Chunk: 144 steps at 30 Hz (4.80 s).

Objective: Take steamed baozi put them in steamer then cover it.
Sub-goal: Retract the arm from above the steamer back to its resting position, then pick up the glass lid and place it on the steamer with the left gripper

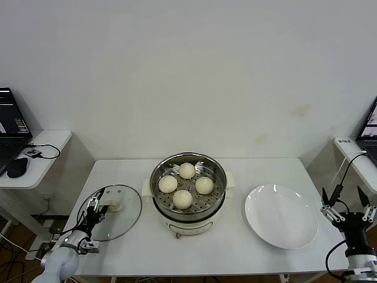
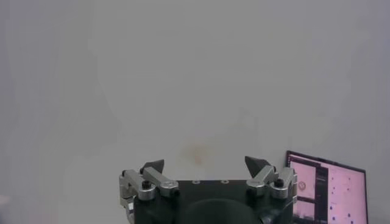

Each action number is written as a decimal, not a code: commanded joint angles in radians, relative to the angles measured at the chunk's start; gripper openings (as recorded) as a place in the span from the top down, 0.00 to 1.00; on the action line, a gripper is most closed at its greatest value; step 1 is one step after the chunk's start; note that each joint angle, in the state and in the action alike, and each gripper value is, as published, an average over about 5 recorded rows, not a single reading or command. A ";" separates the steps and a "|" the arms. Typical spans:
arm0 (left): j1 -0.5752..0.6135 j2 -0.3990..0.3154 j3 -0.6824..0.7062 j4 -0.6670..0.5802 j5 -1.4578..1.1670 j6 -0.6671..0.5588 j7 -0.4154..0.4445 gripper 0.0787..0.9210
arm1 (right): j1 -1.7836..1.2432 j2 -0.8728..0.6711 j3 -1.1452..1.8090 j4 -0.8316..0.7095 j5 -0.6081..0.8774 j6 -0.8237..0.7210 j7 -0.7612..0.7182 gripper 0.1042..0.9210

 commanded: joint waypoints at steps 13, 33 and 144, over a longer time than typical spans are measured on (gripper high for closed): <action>-0.067 0.001 0.016 0.047 -0.013 0.010 0.025 0.12 | -0.010 0.014 -0.015 -0.008 -0.010 0.005 -0.007 0.12; -0.080 -0.017 0.019 0.080 -0.019 0.012 0.024 0.35 | -0.013 0.023 -0.034 -0.015 -0.021 0.012 -0.013 0.12; -0.197 -0.362 0.455 -0.508 0.254 0.550 0.529 0.92 | 0.059 0.142 -0.140 -0.200 -0.361 0.133 -0.008 0.12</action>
